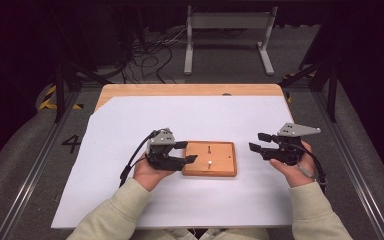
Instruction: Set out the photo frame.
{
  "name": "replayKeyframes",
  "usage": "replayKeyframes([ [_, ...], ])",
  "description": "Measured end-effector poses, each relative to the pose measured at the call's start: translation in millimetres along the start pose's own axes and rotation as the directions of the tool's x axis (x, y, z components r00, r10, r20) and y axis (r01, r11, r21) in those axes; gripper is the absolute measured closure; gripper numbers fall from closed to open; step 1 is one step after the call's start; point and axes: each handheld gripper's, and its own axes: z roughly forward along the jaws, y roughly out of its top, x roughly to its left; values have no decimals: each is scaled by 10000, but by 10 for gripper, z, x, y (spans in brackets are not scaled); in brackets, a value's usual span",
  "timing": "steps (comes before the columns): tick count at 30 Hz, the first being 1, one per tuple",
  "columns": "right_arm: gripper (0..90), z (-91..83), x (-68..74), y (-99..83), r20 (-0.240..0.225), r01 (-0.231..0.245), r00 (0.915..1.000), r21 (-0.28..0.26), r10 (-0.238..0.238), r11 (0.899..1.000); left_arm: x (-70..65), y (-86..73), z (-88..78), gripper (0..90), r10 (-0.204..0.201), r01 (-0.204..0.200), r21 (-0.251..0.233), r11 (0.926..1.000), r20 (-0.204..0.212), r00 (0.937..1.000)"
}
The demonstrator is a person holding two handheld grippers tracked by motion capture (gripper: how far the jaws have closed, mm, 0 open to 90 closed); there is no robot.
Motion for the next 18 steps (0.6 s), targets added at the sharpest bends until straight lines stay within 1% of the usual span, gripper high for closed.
replayKeyframes([
  [1,453,0,-2,-1,0,-2,10000,-5,2,10000,-10,13,30,388,25,-25,27,10000,59,10000],
  [2,453,0,-2,-1,0,-2,10000,-5,2,10000,-31,27,76,388,-62,61,118,9999,77,10000],
  [3,453,0,-2,-2,-1,-8,10000,-1,8,10000,-43,34,107,374,-67,65,195,9998,90,9999],
  [4,453,1,-2,-4,-14,9,10000,-1,-9,10000,-63,39,141,374,-18,14,218,9998,152,9999],
  [8,453,7,-4,-11,-39,-4,10000,10,4,10000,-133,64,243,391,57,-62,165,9998,283,9996],
  [9,453,7,-4,-11,-39,-4,10000,10,4,10000,-133,64,243,396,57,-62,165,9998,283,9996],
  [13,454,9,-1,-16,-63,-41,10000,24,41,10000,-170,63,356,413,264,-275,239,9993,437,9987],
  [17,455,12,-6,-23,-89,-88,9999,29,88,10000,-171,36,459,418,91,-108,425,9990,419,9991],
  [18,455,13,-6,-24,-106,-81,9999,37,81,10000,-176,29,482,419,138,-157,481,9987,389,9991],
])
